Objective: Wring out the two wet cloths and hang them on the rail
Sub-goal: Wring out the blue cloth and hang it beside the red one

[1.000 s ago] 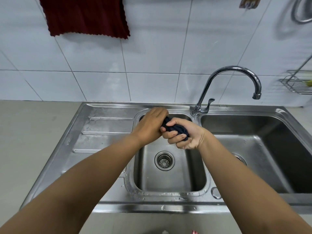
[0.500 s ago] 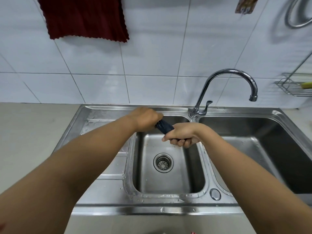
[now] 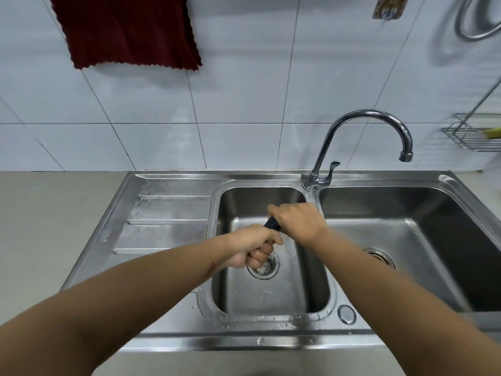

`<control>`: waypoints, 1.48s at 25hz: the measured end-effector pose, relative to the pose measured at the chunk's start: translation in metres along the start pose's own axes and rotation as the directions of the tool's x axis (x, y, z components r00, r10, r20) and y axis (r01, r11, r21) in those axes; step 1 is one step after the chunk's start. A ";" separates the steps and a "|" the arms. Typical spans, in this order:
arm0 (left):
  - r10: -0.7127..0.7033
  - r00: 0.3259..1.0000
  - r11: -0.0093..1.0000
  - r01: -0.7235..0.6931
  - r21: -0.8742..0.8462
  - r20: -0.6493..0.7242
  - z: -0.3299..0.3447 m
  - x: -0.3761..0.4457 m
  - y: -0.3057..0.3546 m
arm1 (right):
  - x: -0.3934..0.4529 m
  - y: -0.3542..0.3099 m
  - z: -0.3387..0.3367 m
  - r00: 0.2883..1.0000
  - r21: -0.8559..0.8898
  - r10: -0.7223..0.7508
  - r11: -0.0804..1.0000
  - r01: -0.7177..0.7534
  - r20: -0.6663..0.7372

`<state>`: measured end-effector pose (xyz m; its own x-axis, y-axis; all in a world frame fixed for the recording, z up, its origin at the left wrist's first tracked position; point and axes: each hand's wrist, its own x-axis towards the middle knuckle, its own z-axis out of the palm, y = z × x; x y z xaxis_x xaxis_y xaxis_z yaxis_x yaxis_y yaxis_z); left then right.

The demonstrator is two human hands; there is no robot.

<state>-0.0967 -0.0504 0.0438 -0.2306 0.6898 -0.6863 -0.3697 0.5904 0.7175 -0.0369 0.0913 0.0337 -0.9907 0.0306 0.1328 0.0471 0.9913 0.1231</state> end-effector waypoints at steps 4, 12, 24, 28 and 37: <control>0.053 0.992 0.925 -0.006 -0.380 0.114 0.016 -0.002 0.002 | 0.000 0.008 -0.005 0.978 0.085 0.002 0.996 0.016 -0.209; 0.152 0.987 0.976 -0.143 -0.166 0.044 0.005 0.010 0.011 | 0.006 0.012 -0.004 0.978 0.140 0.206 0.970 -0.199 -0.035; 0.793 0.596 -0.098 -0.080 0.992 0.127 -0.074 0.016 0.026 | 0.009 0.019 -0.027 0.642 0.641 -0.242 -0.092 -0.762 0.728; 0.843 0.485 -0.210 -0.101 0.973 0.232 -0.070 0.004 0.046 | 0.006 0.004 -0.035 0.711 0.547 -0.311 -0.472 -0.691 0.630; 0.680 0.697 -0.366 0.054 0.929 0.227 -0.064 -0.015 0.074 | 0.014 -0.008 -0.042 0.575 0.618 -0.272 0.108 -0.779 0.772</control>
<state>-0.1780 -0.0441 0.0995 -0.2074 0.9776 0.0359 0.9590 0.2104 -0.1898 -0.0456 0.0781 0.0762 -0.6810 -0.1536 -0.7160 0.6973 0.1623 -0.6981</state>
